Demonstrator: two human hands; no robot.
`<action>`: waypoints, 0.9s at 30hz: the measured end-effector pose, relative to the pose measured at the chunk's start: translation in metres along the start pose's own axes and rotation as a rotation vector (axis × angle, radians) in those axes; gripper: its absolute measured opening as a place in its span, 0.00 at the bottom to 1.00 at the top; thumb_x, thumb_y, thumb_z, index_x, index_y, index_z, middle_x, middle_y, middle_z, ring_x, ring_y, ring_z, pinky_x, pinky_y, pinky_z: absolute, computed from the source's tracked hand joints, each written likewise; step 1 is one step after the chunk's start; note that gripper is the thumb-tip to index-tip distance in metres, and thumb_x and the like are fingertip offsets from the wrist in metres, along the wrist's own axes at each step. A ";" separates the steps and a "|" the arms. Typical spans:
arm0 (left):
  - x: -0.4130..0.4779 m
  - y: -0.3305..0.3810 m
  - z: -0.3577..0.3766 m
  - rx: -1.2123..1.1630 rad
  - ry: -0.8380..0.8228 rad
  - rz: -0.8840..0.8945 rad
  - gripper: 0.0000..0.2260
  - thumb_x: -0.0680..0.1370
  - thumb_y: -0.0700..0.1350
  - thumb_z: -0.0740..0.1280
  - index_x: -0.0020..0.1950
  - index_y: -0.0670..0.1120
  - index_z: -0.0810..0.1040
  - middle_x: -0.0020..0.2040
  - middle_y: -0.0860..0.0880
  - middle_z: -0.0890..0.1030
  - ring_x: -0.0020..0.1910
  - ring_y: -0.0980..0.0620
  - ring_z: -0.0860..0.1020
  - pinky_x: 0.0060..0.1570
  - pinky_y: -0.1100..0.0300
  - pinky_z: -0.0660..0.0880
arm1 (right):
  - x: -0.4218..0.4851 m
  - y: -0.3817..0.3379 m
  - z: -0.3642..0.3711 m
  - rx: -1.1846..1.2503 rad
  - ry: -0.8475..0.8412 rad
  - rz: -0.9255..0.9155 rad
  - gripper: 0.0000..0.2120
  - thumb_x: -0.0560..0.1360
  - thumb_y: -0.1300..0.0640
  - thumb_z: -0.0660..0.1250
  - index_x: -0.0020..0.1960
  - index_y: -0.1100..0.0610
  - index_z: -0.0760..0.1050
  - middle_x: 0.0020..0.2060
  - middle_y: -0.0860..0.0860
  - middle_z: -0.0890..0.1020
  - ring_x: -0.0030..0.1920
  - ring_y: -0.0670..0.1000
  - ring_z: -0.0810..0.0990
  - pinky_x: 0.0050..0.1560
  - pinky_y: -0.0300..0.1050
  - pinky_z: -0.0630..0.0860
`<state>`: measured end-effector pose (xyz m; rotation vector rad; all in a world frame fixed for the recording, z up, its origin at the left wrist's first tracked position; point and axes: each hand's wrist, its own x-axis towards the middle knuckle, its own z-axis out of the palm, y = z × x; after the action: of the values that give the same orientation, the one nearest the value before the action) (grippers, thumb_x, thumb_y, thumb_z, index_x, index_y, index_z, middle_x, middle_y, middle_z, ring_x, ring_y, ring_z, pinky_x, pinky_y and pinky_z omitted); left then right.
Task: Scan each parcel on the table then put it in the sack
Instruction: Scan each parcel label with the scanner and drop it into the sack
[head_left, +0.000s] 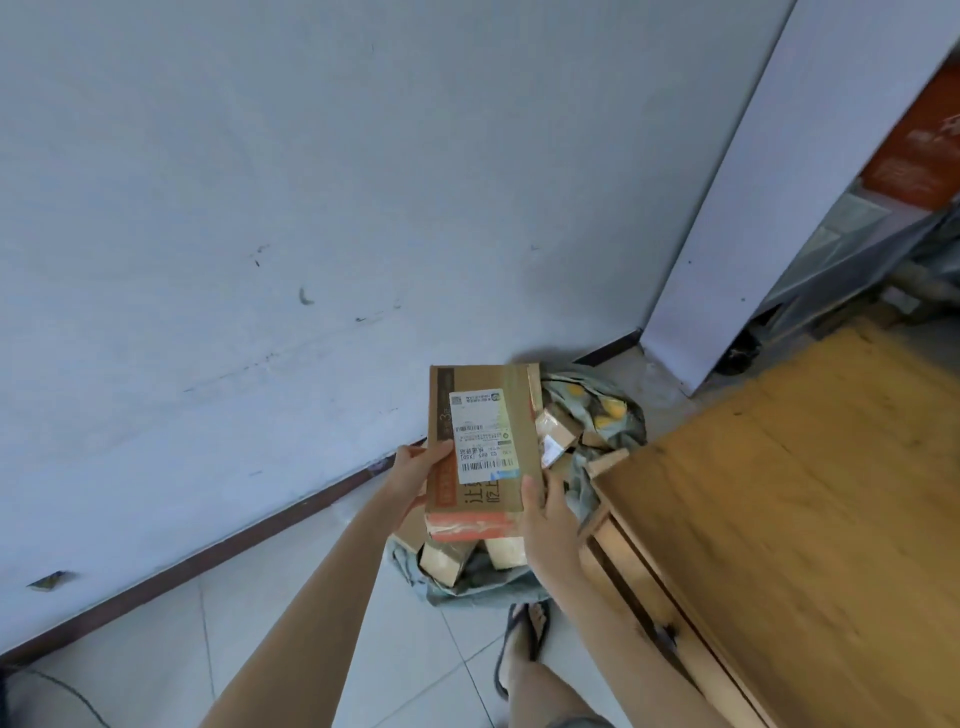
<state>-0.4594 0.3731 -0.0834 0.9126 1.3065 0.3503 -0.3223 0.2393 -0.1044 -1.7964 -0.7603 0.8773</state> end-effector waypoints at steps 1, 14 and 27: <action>0.015 0.006 0.001 0.015 -0.003 -0.019 0.26 0.76 0.53 0.70 0.66 0.41 0.65 0.58 0.43 0.80 0.53 0.50 0.80 0.52 0.52 0.76 | 0.015 0.002 0.004 0.008 0.002 0.020 0.22 0.82 0.46 0.52 0.72 0.54 0.63 0.52 0.42 0.79 0.52 0.42 0.79 0.41 0.28 0.71; 0.170 0.079 0.025 0.320 -0.162 -0.277 0.25 0.79 0.59 0.62 0.75 0.59 0.59 0.61 0.48 0.78 0.54 0.45 0.78 0.45 0.48 0.76 | 0.179 0.026 0.033 -0.032 0.040 0.267 0.18 0.82 0.50 0.53 0.69 0.55 0.63 0.57 0.52 0.80 0.50 0.49 0.79 0.42 0.33 0.74; 0.391 0.042 -0.051 0.465 -0.126 -0.204 0.17 0.79 0.51 0.66 0.67 0.54 0.67 0.60 0.49 0.78 0.46 0.51 0.81 0.33 0.57 0.79 | 0.309 0.114 0.195 0.108 0.179 0.567 0.19 0.82 0.48 0.53 0.70 0.53 0.64 0.58 0.49 0.80 0.53 0.50 0.79 0.50 0.45 0.73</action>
<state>-0.3901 0.6880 -0.3140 1.1543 1.3744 -0.1779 -0.3024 0.5436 -0.3359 -1.9915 -0.0762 1.0730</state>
